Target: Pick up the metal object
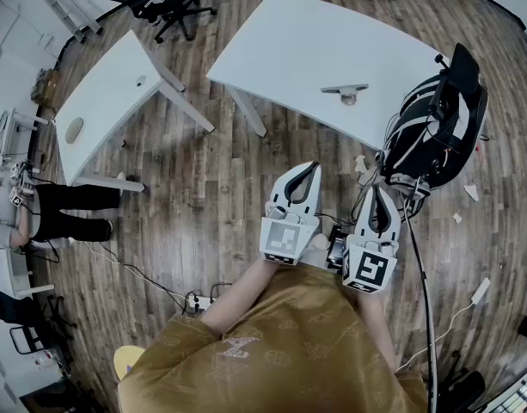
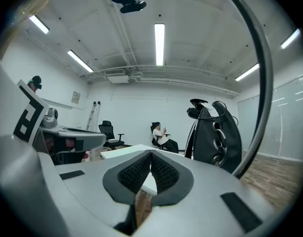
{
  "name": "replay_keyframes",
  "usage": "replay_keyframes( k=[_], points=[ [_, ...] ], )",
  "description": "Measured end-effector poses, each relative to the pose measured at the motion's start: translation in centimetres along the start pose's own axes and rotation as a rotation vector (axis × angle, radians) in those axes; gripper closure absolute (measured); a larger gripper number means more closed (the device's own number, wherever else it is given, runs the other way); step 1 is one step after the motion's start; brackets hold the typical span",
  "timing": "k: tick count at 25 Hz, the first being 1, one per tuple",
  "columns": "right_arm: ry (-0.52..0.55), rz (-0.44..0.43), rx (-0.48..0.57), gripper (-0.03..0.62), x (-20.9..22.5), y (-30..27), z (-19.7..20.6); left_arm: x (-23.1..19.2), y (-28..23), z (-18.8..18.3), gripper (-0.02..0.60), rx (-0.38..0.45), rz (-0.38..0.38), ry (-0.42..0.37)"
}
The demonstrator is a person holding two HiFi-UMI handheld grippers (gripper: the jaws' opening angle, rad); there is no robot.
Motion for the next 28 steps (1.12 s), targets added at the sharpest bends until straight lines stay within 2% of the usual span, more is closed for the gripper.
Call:
replay_keyframes(
  k=[19, 24, 28],
  points=[
    [0.006, 0.068, -0.028, 0.585, 0.2, -8.8, -0.5, -5.1, -9.0, -1.1, 0.575, -0.011, 0.092, -0.001],
    [0.0, 0.078, -0.071, 0.585, -0.1, -10.1, 0.7, -6.0, -10.3, -0.9, 0.575, -0.025, 0.133, -0.011],
    [0.001, 0.091, -0.091, 0.585, -0.6, -10.6, 1.6, -7.2, -10.4, 0.0, 0.575, -0.024, 0.131, 0.016]
  ],
)
Point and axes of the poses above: the fingertips, and each gripper's own axes: y backward along the fingers, x to its right, z out of its underside, the point moved 1 cm from there along y, backward along the fingers, and after that the axes turned 7 degrees about y, right-handed, at the moved point
